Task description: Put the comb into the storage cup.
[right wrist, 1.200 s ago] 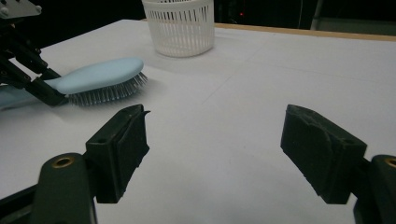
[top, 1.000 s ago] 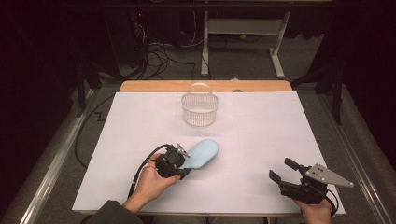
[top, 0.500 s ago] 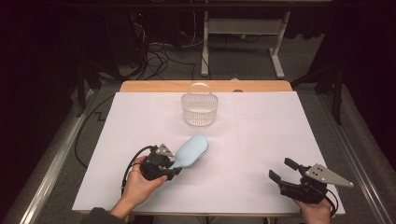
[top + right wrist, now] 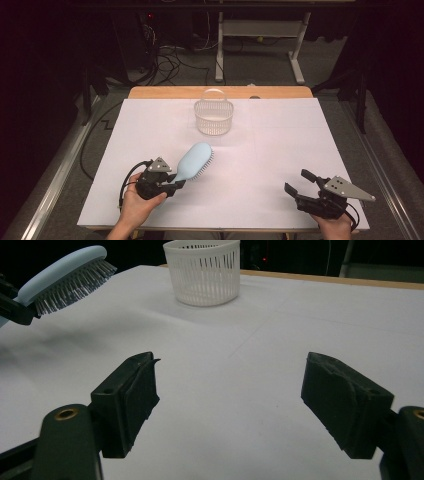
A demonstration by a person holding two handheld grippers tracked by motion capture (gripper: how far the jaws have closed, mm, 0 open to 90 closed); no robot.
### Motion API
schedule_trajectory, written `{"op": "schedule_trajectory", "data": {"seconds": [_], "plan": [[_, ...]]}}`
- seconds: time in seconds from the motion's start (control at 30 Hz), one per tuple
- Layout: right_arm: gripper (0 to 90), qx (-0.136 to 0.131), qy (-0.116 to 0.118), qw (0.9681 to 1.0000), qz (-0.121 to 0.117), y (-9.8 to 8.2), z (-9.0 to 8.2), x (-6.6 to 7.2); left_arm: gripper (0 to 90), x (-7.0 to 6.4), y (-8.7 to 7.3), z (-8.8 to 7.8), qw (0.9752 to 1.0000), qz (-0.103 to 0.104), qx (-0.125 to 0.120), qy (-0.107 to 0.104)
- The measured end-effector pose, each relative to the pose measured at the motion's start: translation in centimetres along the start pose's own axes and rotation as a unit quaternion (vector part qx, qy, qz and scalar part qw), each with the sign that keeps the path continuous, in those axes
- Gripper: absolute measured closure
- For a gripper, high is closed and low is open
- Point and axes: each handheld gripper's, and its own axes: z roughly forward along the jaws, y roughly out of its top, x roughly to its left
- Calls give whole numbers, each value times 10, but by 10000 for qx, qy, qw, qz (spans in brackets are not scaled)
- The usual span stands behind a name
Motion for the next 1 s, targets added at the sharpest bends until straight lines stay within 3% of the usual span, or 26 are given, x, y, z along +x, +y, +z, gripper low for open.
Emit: {"op": "schedule_trajectory", "data": {"seconds": [0.13, 0.4, 0.7, 1.0], "plan": [[230, -10, 71, 10000, -27, 1, 2, 5, 692, -3, -2, -3, 9999, 40, -115, -17], [227, 41, 96, 9993, -365, 5, 14, 20, 692, -10, -3, 2, 9998, 91, -158, -113], [228, -72, 172, 9992, -351, 10, 22, 28, 692, -14, 0, 4, 9994, 136, -240, -193], [224, -168, 404, 9985, -324, 15, 39, 39, 692, -16, 3, 7, 9992, 127, -301, -208]]}}
